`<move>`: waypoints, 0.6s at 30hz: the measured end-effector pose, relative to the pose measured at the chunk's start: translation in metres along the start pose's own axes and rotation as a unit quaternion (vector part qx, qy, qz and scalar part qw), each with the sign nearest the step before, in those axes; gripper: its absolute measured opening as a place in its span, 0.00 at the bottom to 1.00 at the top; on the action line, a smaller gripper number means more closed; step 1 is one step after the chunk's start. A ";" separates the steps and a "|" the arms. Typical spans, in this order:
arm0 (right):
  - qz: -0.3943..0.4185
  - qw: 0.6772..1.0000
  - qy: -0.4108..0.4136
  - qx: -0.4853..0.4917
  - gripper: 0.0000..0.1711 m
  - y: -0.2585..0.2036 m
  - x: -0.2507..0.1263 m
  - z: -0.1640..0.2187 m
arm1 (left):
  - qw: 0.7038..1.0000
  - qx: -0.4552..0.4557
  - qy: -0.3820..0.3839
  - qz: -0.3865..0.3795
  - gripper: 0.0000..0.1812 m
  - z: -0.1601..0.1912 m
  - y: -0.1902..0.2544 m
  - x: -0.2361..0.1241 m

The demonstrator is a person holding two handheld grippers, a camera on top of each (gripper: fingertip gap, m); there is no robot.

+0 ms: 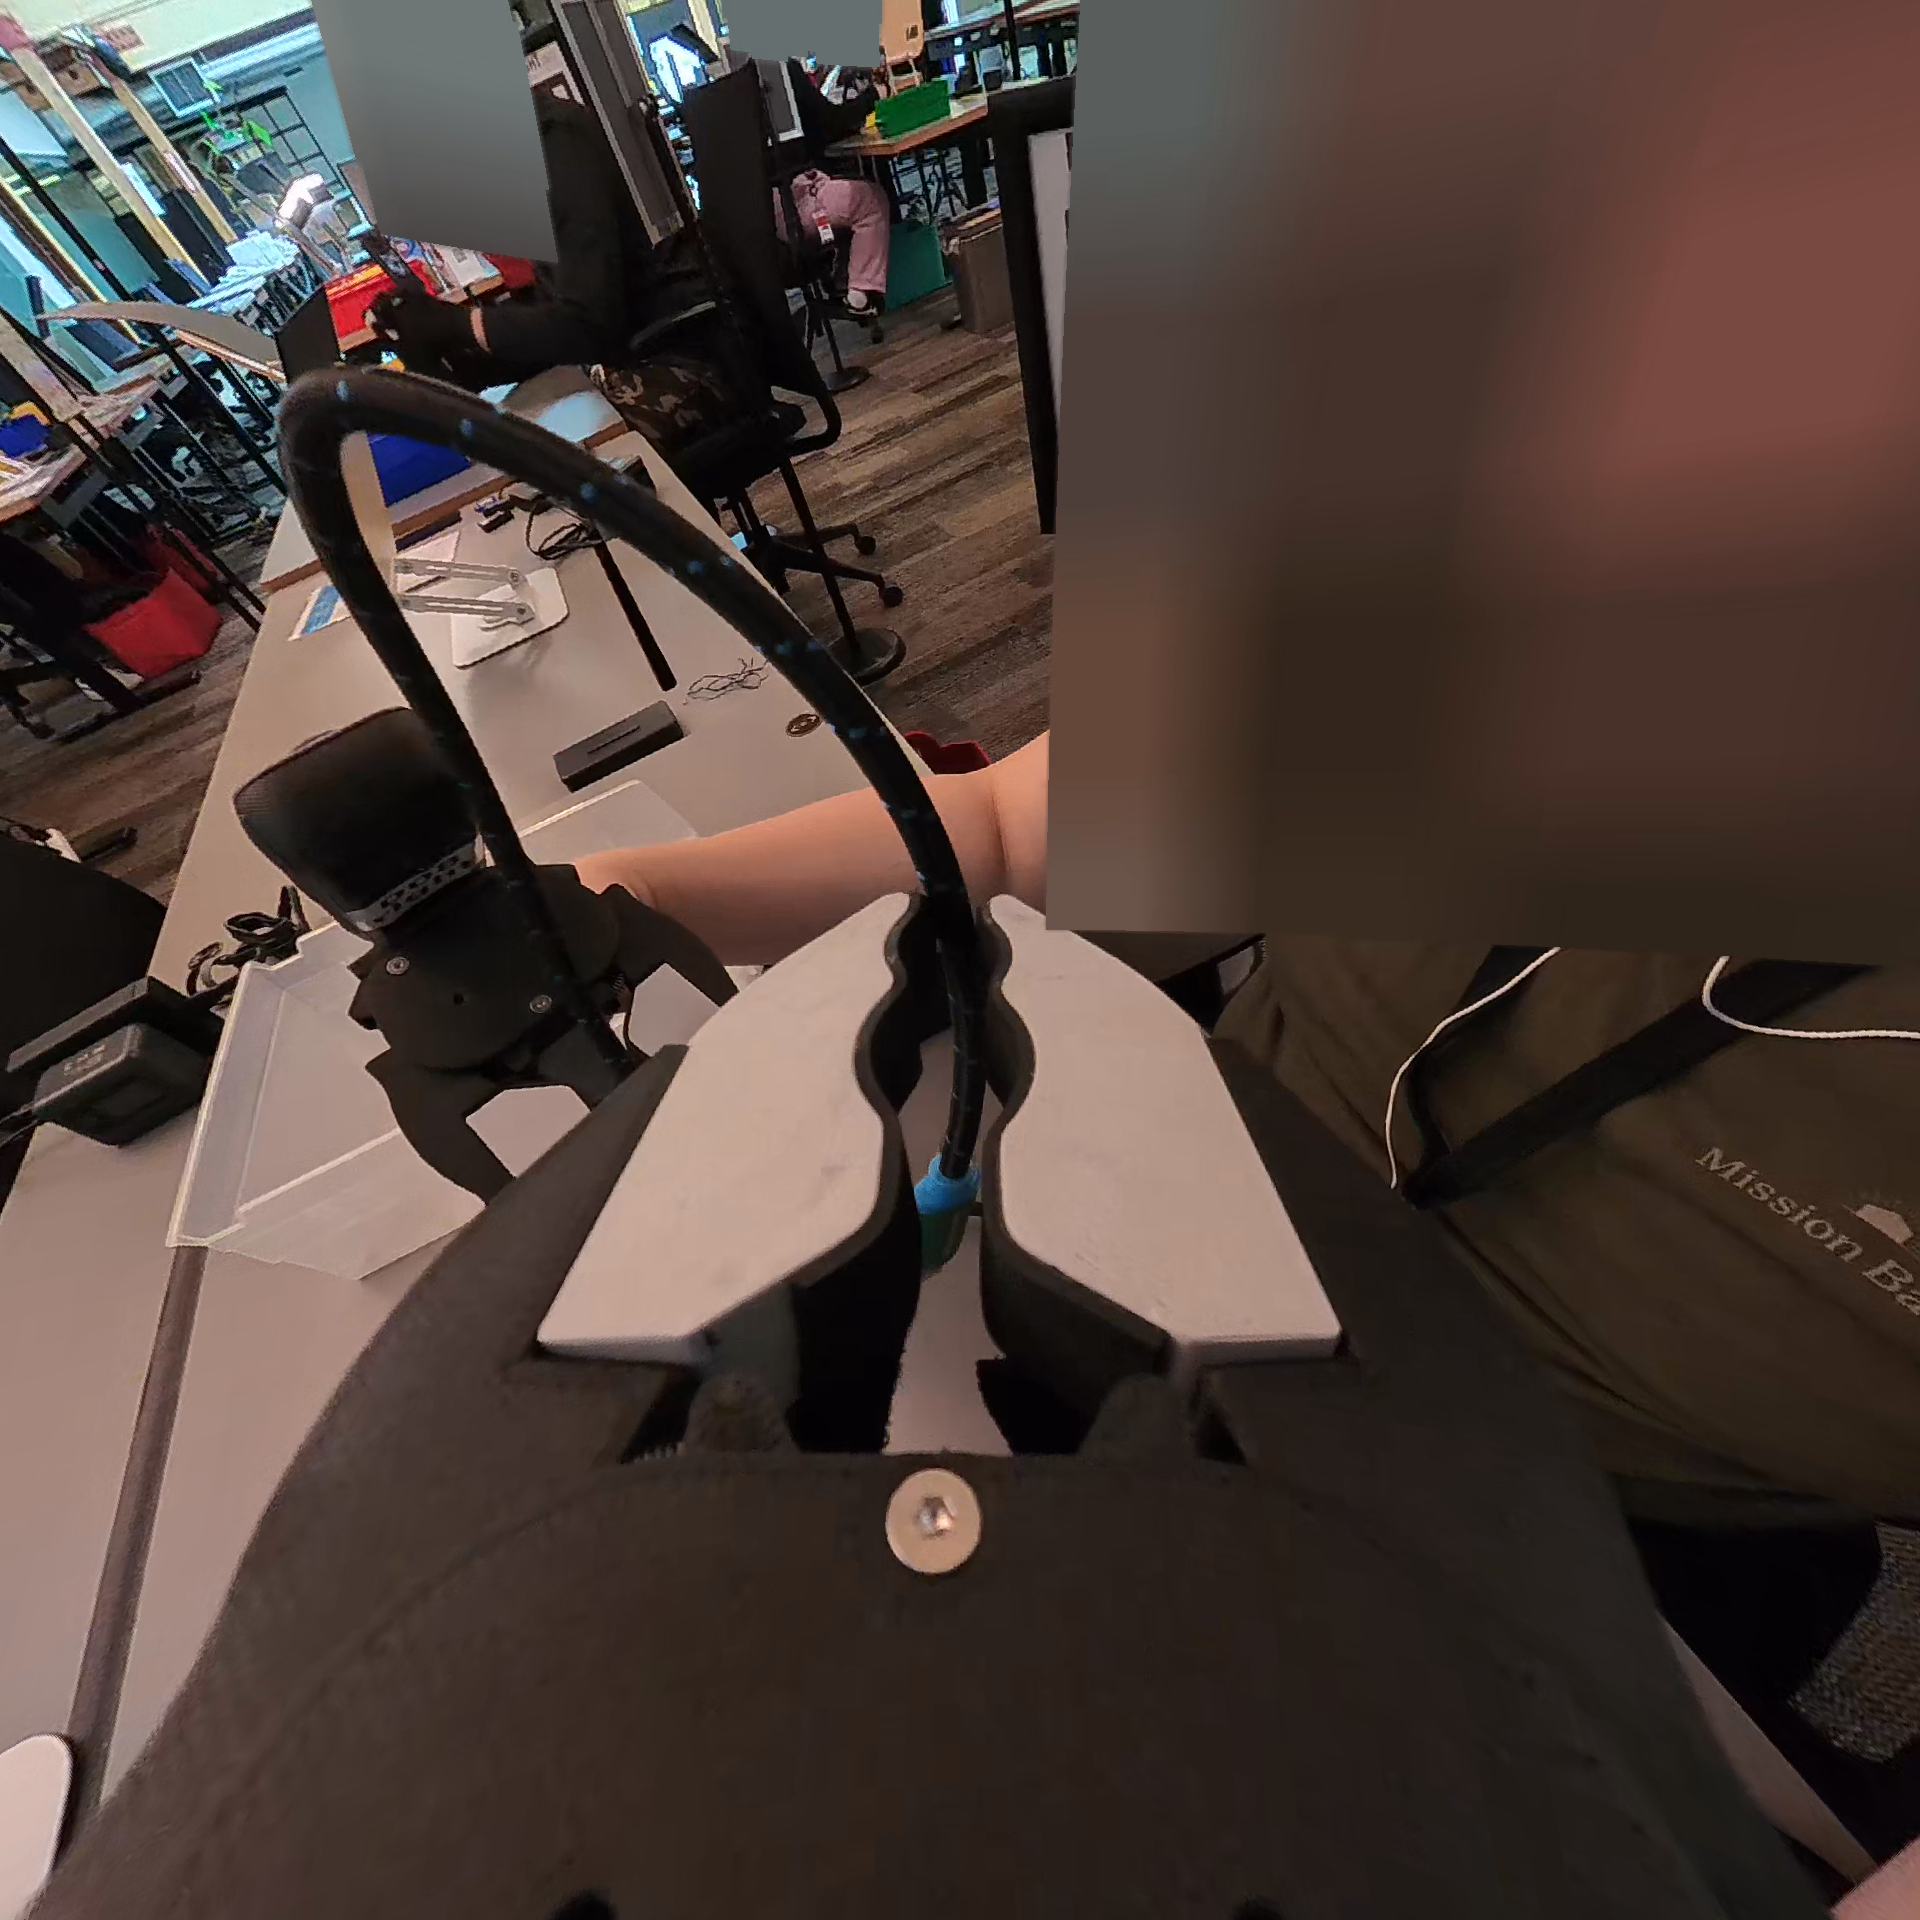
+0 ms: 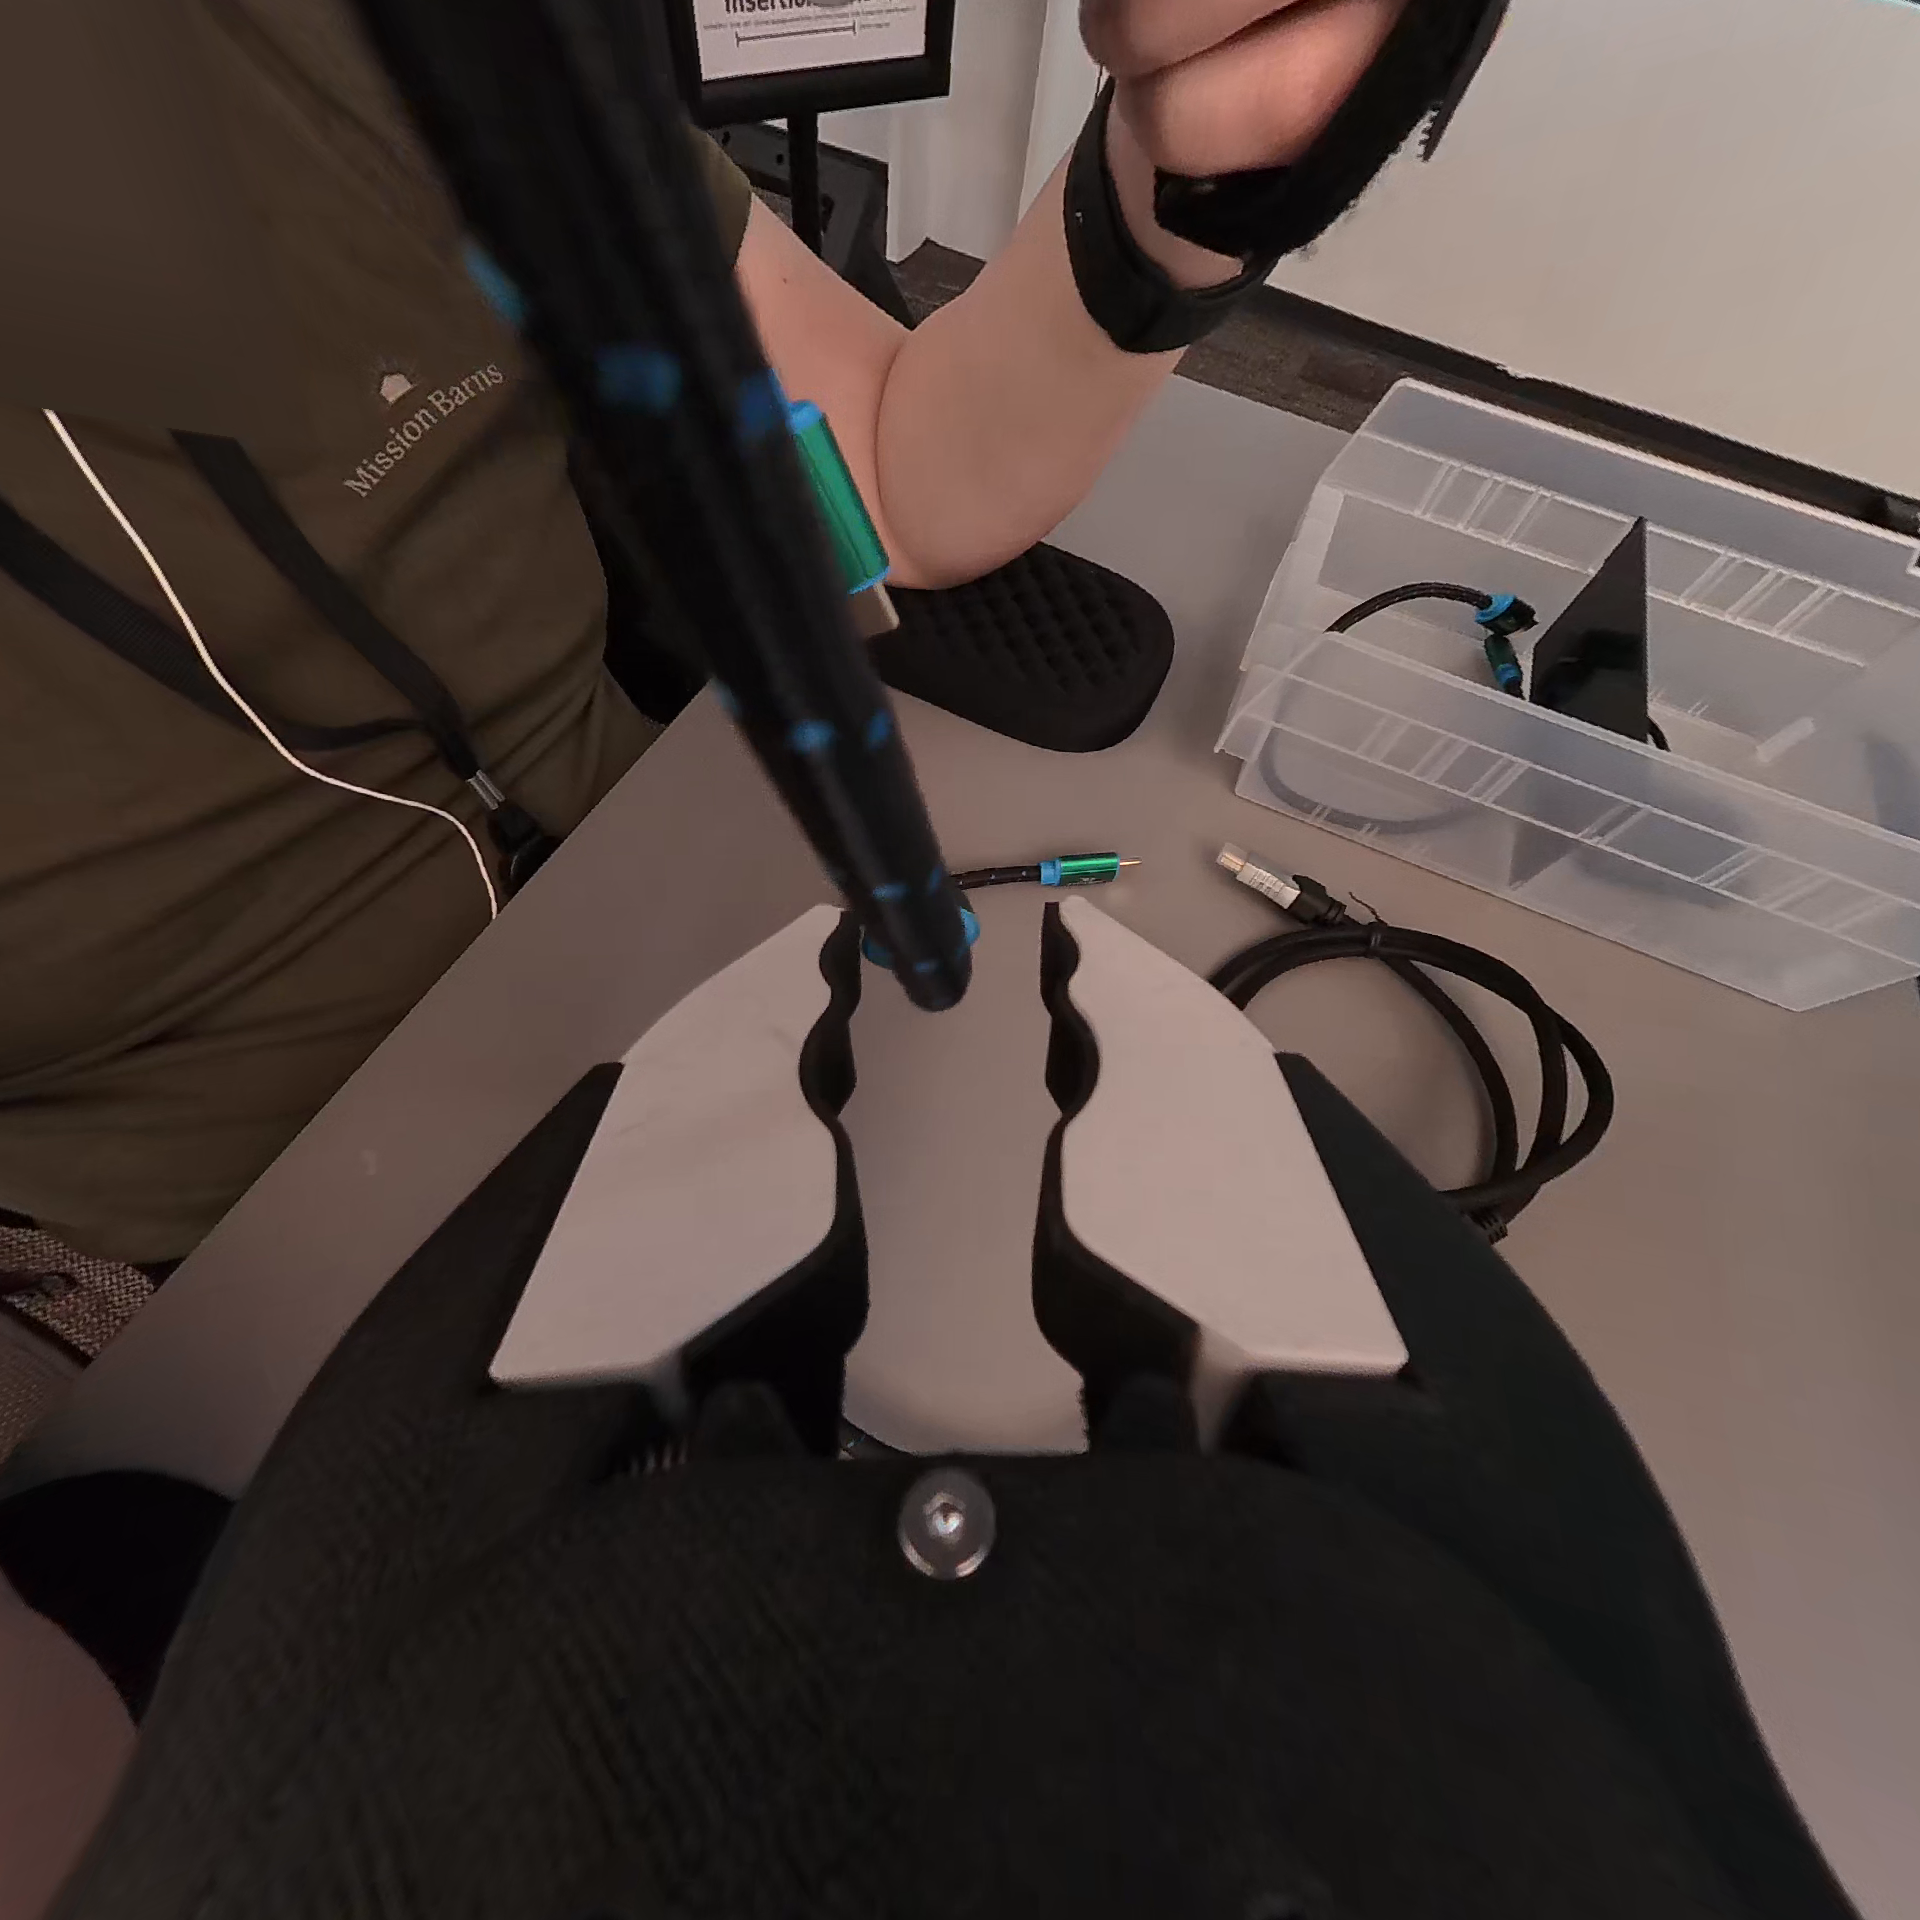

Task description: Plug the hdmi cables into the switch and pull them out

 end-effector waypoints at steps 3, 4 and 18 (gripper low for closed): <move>-0.004 1.000 -0.002 0.000 0.19 -0.001 0.001 0.001 | 1.000 0.000 0.002 -0.002 0.04 -0.001 0.000 -0.001; -0.006 1.000 -0.003 0.000 0.19 -0.001 0.001 0.001 | 1.000 0.000 0.002 -0.003 0.04 -0.001 -0.001 -0.001; -0.009 1.000 -0.005 0.008 0.13 -0.003 -0.001 0.004 | 1.000 -0.004 0.001 -0.010 0.05 0.001 -0.004 -0.004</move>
Point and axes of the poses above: each gripper's, where its closed fingertips meet, x out along the fingers, z out of its underside, y = z × x across the jaws, the point moved 2 cm from there along -x, back along the fingers, and after that the axes turned 12 degrees about x, right-handed, at the moved point
